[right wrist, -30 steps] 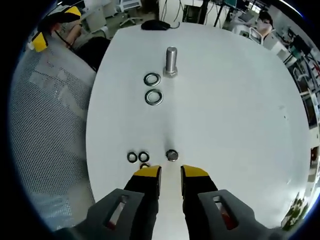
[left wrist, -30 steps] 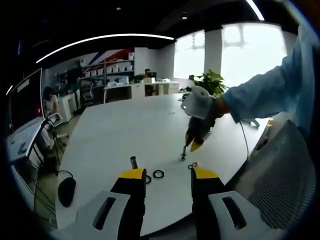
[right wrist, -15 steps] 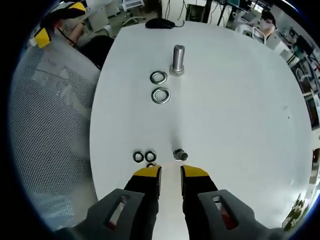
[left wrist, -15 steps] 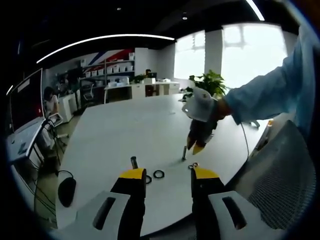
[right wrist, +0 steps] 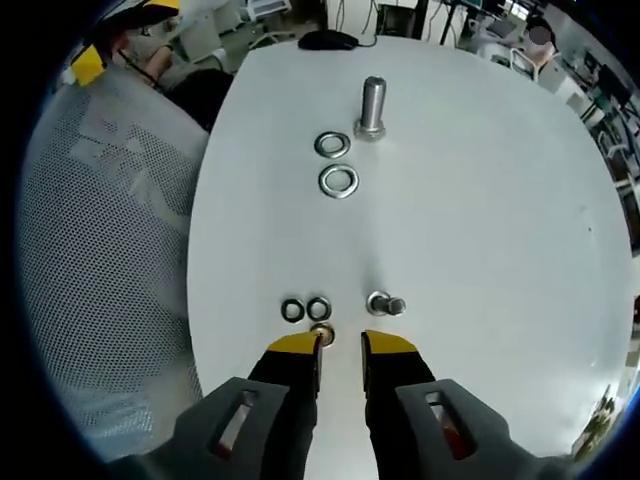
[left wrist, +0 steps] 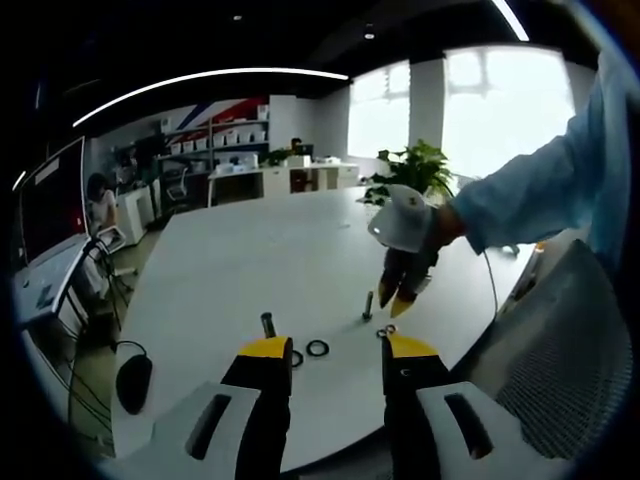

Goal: Place the washer onto the threaded stud by aligning its center hole with the stud, sliding it down to the base, and recovering from edge contact or off-axis alignment until the washer reaches the visible bottom stop.

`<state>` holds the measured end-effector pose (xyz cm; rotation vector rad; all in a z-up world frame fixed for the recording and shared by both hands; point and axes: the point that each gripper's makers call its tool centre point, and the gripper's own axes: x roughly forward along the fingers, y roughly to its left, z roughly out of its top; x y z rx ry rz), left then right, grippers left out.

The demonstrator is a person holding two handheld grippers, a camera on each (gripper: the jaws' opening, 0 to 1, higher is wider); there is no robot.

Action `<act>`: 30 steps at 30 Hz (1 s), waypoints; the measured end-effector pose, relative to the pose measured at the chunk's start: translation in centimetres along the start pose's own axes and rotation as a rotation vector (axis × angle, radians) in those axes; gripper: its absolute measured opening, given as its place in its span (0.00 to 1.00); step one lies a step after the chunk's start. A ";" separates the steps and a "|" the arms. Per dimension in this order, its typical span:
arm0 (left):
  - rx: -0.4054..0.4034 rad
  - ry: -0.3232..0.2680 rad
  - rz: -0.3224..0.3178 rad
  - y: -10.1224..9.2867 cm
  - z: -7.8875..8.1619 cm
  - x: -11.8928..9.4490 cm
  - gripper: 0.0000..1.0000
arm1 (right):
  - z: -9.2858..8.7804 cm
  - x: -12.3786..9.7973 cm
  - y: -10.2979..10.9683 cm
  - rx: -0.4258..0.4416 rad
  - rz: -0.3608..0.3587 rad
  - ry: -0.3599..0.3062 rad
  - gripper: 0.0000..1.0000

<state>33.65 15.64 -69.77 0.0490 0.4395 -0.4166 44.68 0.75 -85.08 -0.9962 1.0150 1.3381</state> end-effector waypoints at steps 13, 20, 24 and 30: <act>-0.004 -0.005 0.003 0.1 0.1 -0.1 0.34 | -0.4 1.1 0.8 -0.012 0.025 0.023 0.18; -0.003 -0.005 0.003 0.1 0.0 -0.1 0.34 | -0.6 1.7 1.2 -0.018 0.033 0.031 0.18; -0.005 -0.007 0.005 0.1 0.0 -0.1 0.34 | -1.0 2.2 1.5 -0.032 0.035 0.045 0.18; -0.005 0.001 0.001 0.1 -0.1 0.0 0.33 | -1.1 2.3 1.3 -0.032 0.032 0.046 0.18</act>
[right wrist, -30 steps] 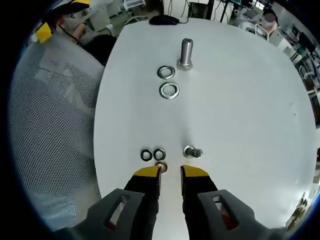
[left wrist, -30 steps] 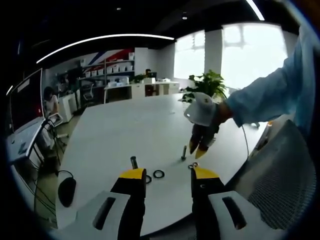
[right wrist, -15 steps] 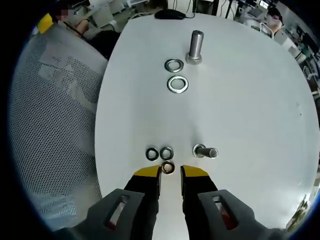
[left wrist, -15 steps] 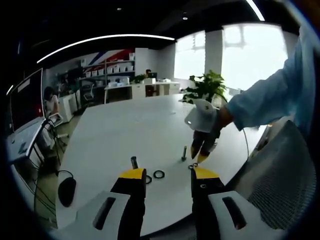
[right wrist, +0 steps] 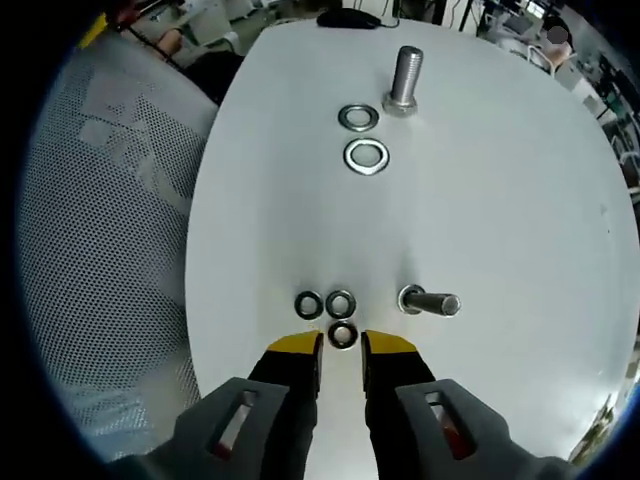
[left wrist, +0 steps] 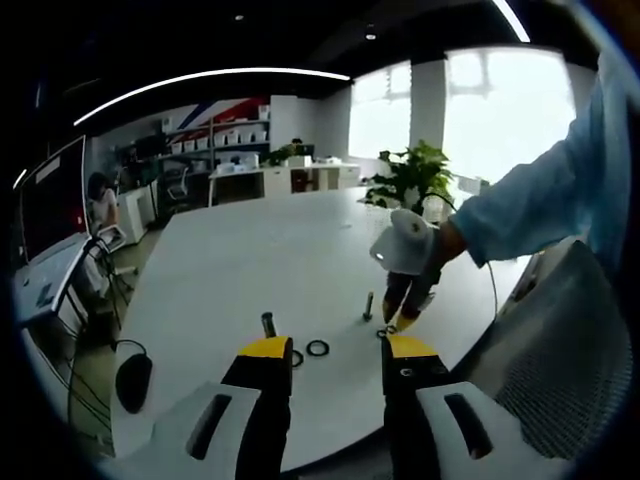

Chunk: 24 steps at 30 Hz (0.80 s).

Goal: Place the washer onto the threaded stud by aligning its center hole with the stud, sliding it down to the base, and recovering from edge contact or off-axis alignment until the washer reaches the visible bottom stop.

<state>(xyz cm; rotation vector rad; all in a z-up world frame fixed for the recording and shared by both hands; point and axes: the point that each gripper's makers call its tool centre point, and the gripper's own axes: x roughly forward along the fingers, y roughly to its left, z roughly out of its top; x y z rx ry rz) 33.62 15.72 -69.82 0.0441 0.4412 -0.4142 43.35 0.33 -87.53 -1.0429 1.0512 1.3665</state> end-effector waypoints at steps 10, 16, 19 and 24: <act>0.002 0.004 0.002 0.0 0.0 0.0 0.34 | 0.0 0.4 -0.1 -0.010 -0.004 0.001 0.17; 0.000 0.004 0.003 0.1 0.0 0.0 0.34 | 0.0 0.5 0.0 -0.078 -0.034 0.011 0.16; 0.001 0.005 0.003 0.1 0.0 0.0 0.34 | 0.0 0.4 0.0 -0.075 -0.031 0.009 0.15; 0.002 0.006 0.003 0.0 -0.1 0.0 0.34 | 0.0 0.3 -0.2 -0.063 -0.036 -0.005 0.14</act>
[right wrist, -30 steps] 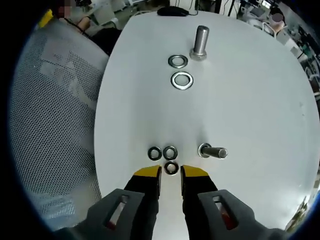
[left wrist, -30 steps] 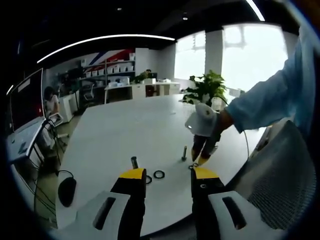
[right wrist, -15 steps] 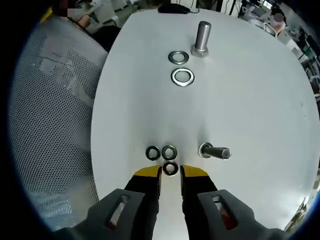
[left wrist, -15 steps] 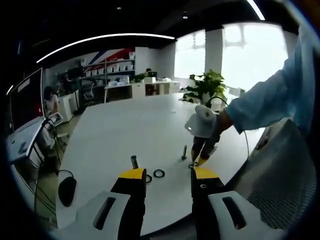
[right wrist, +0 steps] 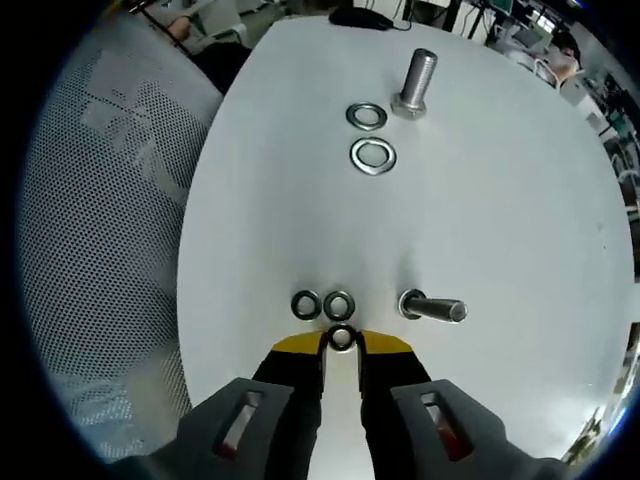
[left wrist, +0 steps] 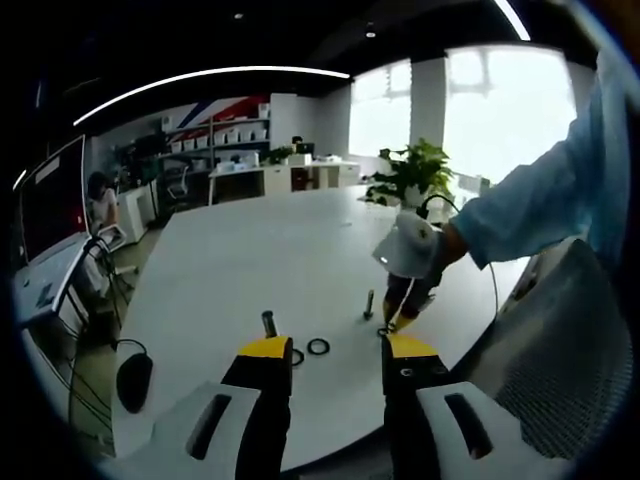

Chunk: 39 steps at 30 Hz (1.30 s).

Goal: Place the washer onto the threaded stud by aligning its center hole with the stud, sliding it down to the base, and recovering from edge contact or off-axis alignment until the washer reaches the visible bottom stop.

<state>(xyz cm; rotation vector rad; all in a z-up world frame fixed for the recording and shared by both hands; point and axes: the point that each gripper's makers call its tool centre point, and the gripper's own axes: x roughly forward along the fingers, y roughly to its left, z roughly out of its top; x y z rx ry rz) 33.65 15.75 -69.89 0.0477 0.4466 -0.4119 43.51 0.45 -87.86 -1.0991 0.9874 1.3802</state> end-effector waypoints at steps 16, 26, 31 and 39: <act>-0.001 -0.003 0.002 0.0 0.1 0.0 0.34 | -0.4 -0.5 -0.3 -0.023 -0.004 0.020 0.14; -0.001 -0.004 0.003 0.0 0.0 -0.1 0.34 | -0.3 -1.6 -0.6 -0.011 -0.001 0.000 0.14; 0.000 -0.003 0.002 -0.1 0.0 -0.1 0.34 | 0.0 -2.1 -0.7 -0.011 -0.005 -0.007 0.14; 0.000 -0.006 0.002 0.0 0.0 -0.1 0.34 | 0.5 -3.2 -1.9 0.001 -0.027 -0.022 0.14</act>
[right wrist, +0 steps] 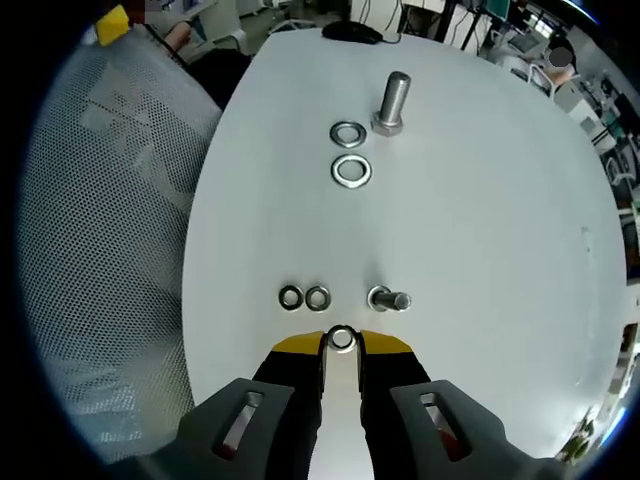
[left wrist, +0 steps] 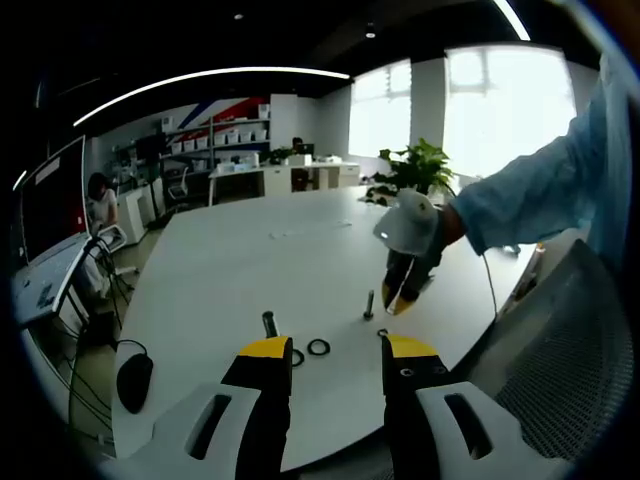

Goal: Place the washer onto the threaded stud by aligning its center hole with the stud, sliding it down to the base, and recovering from edge contact or off-axis alignment until the washer reaches the visible bottom stop.

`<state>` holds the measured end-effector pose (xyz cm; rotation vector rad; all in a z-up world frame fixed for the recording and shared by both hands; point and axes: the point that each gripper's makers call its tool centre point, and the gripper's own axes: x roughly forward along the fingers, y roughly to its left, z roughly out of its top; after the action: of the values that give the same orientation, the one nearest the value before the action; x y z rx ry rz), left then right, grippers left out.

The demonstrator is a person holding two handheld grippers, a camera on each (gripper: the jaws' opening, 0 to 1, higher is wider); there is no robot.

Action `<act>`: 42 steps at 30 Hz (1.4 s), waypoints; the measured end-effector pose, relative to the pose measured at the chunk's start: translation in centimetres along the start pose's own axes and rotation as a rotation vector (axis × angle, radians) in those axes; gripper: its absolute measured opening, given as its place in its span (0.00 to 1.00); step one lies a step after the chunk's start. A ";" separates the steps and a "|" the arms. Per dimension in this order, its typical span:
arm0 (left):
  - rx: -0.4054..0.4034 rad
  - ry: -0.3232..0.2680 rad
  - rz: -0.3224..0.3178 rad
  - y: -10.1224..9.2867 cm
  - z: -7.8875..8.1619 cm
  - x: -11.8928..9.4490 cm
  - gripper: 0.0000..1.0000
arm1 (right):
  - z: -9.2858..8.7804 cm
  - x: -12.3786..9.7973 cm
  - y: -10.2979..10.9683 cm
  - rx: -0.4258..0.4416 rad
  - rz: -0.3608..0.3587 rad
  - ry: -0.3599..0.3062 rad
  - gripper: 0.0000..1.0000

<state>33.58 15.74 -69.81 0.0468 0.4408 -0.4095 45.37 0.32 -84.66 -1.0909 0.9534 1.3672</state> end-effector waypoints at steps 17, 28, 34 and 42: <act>0.001 0.000 -0.002 0.0 0.0 0.0 0.33 | 1.0 -2.1 -3.3 0.028 -0.116 -0.058 0.14; 0.000 0.001 -0.002 0.0 0.0 0.0 0.33 | 4.2 -3.8 -4.6 0.027 -0.188 -0.214 0.14; 0.000 0.001 -0.002 0.0 0.0 0.0 0.33 | 4.0 -3.2 -3.6 -0.007 -0.150 -0.193 0.14; 0.001 0.003 -0.003 0.0 0.0 0.0 0.33 | 3.5 -3.0 -3.1 -0.016 -0.123 -0.170 0.14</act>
<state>33.56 15.71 -69.84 0.0475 0.4435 -0.4129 48.12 3.15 -80.73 -1.0107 0.7416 1.3448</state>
